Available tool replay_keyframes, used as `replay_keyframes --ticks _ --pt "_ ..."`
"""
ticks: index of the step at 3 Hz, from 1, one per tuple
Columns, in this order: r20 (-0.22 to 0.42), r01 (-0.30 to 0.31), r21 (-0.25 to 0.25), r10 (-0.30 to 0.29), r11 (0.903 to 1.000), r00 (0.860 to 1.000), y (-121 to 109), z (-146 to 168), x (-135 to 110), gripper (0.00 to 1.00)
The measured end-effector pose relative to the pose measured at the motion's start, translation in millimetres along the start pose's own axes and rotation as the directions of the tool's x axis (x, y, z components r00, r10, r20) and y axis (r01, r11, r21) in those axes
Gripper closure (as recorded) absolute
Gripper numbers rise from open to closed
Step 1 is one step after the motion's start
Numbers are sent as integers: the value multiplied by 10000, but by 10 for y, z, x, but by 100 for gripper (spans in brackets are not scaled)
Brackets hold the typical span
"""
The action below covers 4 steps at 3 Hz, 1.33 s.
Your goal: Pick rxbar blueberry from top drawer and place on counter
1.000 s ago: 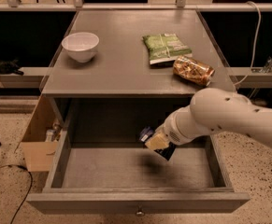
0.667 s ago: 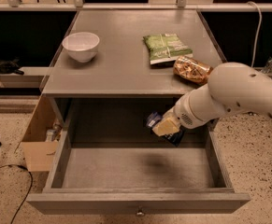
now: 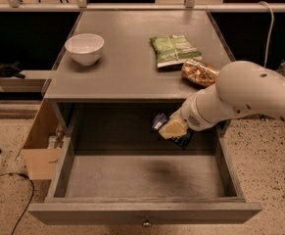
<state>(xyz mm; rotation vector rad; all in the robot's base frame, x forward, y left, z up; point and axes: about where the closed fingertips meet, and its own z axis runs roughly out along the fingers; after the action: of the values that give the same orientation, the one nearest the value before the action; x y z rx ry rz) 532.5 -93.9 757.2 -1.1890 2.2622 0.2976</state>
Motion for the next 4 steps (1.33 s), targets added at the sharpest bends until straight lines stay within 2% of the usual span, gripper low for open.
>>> replay_keyframes --ticks 1,2,3,4 --pt "49 365 378 -367 9986 9993 -32 -218 -112 100" --pt "-233 965 685 -951 9930 9952 39 -522 -151 100" --pt "-350 1825 1012 -1799 9780 9831 144 -920 -340 100" --pt "-315 1928 1045 -1905 9757 9812 135 -934 -390 100"
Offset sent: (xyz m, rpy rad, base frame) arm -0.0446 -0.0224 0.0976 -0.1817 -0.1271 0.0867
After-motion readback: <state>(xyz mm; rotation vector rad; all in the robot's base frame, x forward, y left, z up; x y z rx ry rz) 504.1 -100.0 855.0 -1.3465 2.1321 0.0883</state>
